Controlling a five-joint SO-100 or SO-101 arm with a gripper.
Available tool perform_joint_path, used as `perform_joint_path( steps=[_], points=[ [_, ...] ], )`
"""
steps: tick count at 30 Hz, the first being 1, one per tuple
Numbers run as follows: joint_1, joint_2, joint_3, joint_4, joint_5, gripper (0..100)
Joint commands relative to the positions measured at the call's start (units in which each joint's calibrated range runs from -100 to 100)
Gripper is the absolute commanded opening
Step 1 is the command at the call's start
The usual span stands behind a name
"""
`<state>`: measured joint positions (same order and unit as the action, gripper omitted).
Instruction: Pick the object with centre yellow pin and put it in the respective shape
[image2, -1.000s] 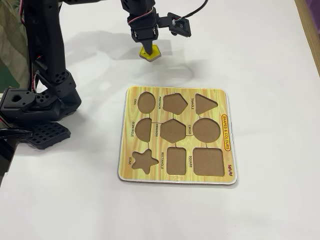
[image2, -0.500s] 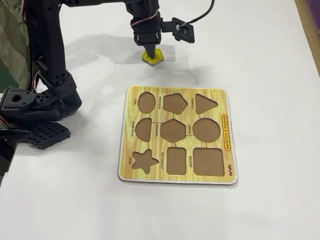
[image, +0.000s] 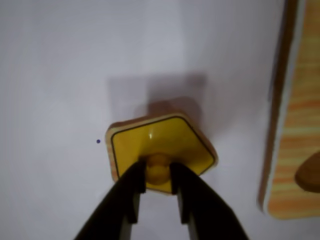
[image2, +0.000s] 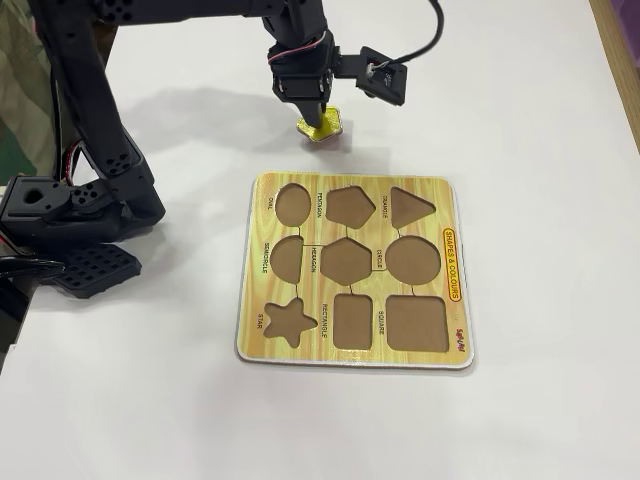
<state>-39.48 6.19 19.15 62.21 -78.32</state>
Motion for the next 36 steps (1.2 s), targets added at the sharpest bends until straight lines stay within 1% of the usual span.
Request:
perform_joint_path(
  steps=[1,11,21,36],
  points=[
    [2.86,-5.10,0.72,-0.50,2.90,6],
    [12.72,-9.78,5.40,0.28,11.63,6],
    [17.70,-12.80,9.62,0.28,15.19,6],
    [25.32,-12.96,9.62,-0.33,19.63,6]
  ],
)
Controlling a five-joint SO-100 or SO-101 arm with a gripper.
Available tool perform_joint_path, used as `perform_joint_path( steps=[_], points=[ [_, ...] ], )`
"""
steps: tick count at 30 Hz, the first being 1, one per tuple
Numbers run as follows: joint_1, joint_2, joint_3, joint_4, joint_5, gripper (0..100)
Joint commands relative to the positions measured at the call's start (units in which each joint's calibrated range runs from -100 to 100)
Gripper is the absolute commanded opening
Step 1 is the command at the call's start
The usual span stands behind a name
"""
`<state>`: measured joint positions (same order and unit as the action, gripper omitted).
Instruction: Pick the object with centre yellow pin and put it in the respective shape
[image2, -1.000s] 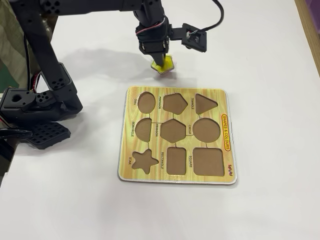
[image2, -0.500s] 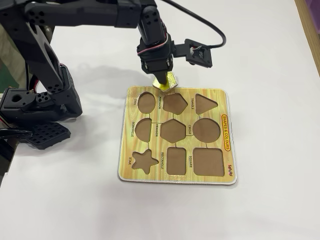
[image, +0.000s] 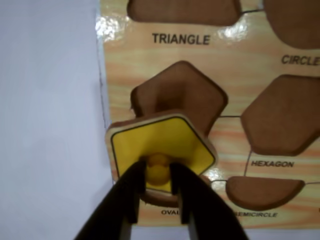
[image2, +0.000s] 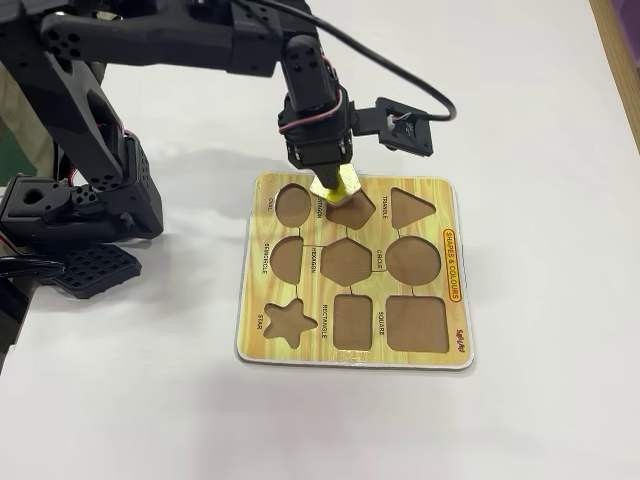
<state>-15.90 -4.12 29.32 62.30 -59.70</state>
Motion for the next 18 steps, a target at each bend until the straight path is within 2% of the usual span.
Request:
perform_joint_path(
  steps=[1,8,18],
  points=[
    [2.23,-2.49,-0.63,-0.41,1.38,6],
    [3.50,-1.82,-1.17,-0.59,5.41,6],
    [2.52,1.95,-1.62,-0.67,7.19,6]
  ],
)
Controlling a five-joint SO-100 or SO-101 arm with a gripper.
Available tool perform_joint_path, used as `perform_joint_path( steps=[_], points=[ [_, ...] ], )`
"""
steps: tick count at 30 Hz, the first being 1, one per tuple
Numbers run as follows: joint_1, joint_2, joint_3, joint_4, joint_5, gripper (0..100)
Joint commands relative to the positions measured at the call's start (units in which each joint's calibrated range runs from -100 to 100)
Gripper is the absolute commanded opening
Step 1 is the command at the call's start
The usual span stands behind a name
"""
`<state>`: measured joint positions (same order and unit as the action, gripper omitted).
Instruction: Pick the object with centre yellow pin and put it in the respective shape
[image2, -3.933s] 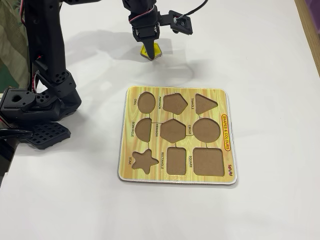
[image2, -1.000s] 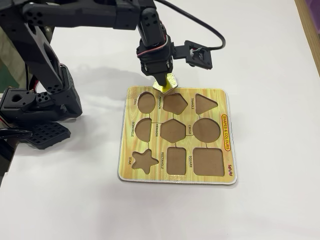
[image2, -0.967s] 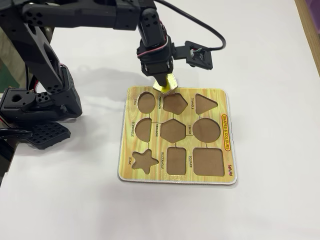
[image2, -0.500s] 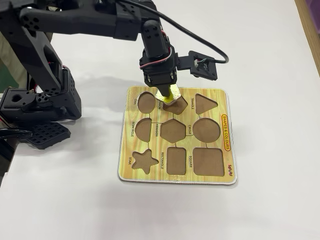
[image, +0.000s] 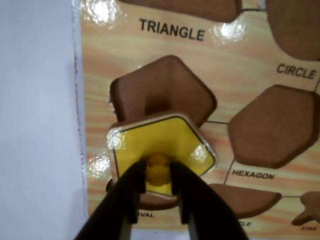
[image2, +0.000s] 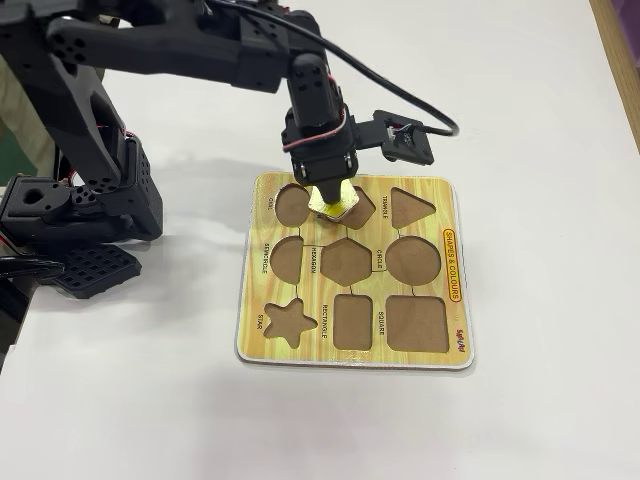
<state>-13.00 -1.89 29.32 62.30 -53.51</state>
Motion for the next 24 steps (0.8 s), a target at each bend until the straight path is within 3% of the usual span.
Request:
perform_joint_path(
  steps=[1,24],
  points=[
    [-0.47,-0.03,-1.62,-0.67,1.26,6],
    [-0.67,0.22,-2.52,-6.89,1.57,6]
  ],
)
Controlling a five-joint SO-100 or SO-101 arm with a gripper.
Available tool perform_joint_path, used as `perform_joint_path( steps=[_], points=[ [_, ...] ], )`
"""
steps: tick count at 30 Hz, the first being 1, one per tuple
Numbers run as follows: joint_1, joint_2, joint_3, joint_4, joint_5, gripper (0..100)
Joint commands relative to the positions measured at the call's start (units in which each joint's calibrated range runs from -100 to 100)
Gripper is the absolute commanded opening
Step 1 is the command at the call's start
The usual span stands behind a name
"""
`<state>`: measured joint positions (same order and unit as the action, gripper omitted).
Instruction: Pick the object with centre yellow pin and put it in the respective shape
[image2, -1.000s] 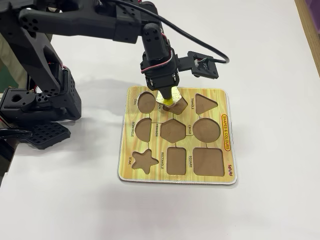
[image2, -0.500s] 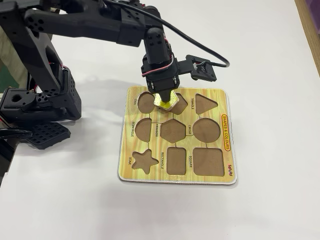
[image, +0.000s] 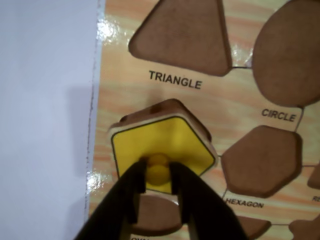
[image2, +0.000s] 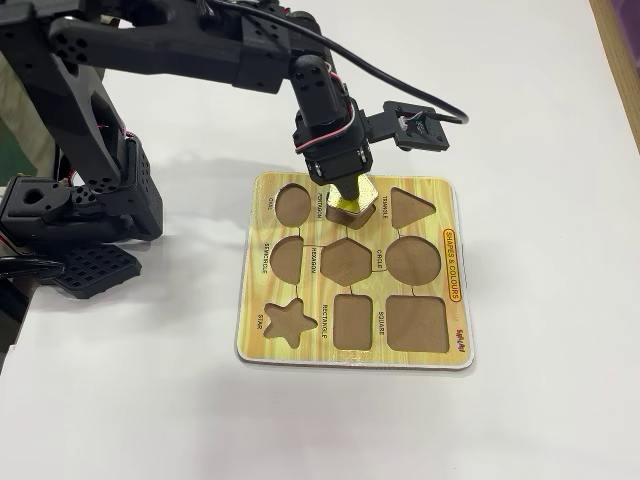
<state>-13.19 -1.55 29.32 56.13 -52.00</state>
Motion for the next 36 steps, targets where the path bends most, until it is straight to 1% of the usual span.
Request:
perform_joint_path(
  steps=[1,8,36],
  points=[
    [-0.48,-0.13,-2.34,-0.81,0.07,6],
    [-0.48,3.55,-3.06,-0.81,0.07,6],
    [0.49,3.30,-4.41,-0.90,0.01,6]
  ],
)
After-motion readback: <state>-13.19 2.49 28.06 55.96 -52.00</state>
